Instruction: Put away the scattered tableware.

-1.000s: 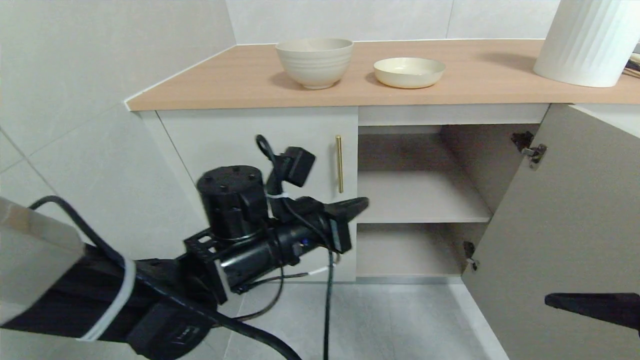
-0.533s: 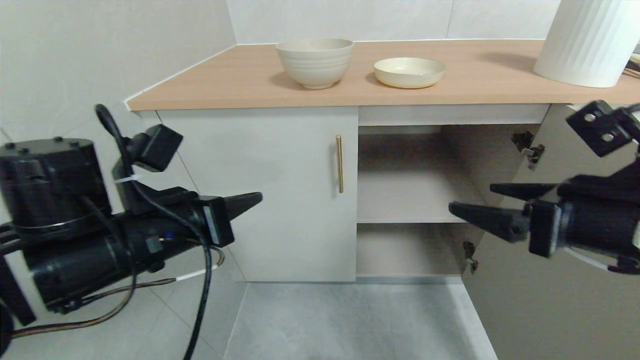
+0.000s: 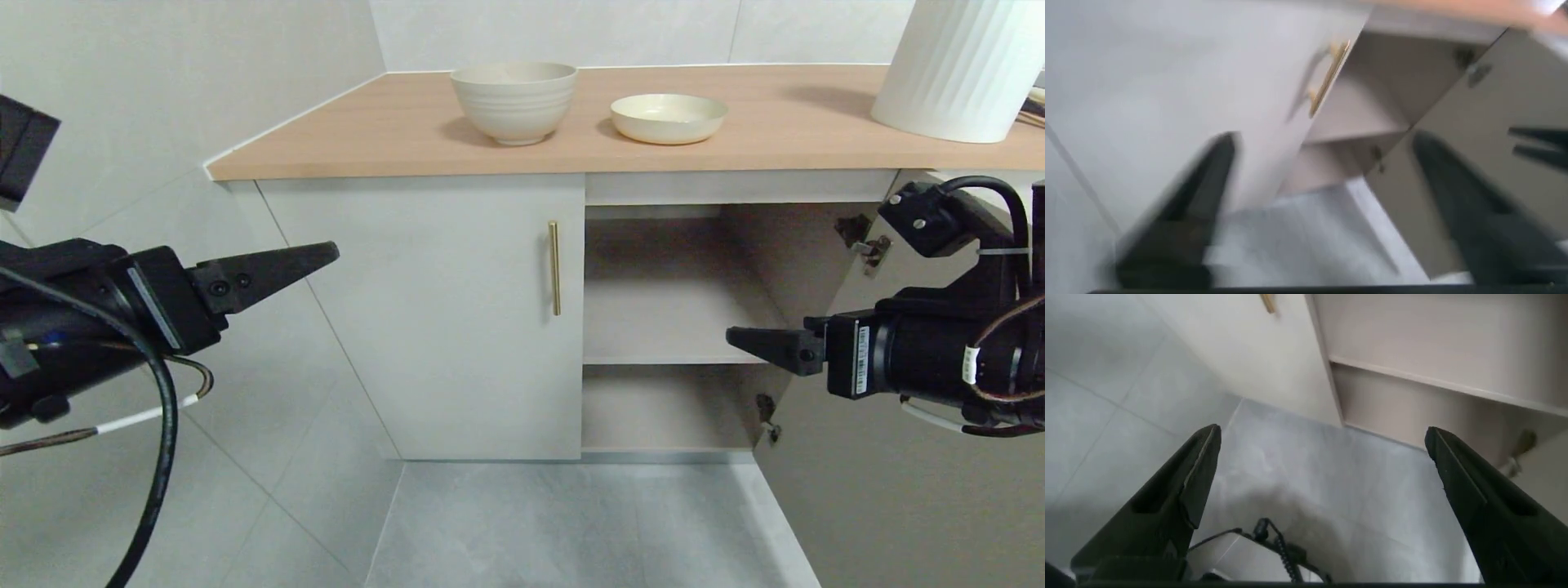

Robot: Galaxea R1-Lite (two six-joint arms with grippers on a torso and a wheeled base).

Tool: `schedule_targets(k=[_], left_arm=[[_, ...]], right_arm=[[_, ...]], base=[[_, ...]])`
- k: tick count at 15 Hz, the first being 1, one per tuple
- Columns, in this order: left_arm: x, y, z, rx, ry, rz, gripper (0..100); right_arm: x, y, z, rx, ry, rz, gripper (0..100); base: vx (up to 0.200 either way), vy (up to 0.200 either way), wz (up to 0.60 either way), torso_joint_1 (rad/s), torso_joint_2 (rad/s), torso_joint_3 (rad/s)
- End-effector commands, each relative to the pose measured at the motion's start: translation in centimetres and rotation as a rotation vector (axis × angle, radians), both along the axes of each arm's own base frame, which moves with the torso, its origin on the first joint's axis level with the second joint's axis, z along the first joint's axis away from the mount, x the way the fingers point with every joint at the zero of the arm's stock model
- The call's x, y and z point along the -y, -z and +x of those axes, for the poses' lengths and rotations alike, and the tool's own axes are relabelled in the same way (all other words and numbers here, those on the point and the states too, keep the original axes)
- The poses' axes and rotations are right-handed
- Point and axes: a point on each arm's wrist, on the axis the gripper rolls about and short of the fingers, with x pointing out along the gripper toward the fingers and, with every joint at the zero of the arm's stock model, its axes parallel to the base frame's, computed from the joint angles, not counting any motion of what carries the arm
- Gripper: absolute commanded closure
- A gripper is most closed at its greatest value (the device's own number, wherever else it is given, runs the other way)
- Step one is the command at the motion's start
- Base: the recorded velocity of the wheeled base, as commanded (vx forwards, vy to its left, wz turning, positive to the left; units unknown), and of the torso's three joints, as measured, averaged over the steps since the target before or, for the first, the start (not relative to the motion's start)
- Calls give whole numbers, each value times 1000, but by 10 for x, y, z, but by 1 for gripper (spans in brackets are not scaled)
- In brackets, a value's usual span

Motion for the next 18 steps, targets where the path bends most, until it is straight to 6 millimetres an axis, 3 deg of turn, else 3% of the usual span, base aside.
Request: schedule_targets(k=[1,10,18], left_arm=[[-1,-4,0,21,-7,-6,0],[-3,-8,-1,45,-71,-1,0],[-2,-8,0,31,-68,3,0]], right_arm=[[4,-8,-5,17,12,7,0],[11,-22,-14,68,30,32,0],[14,-26,-21,59,24,27,0]], base=[[0,0,0,0,0,0],[0,0,0,0,0,0],[200,0,0,3,4,2]])
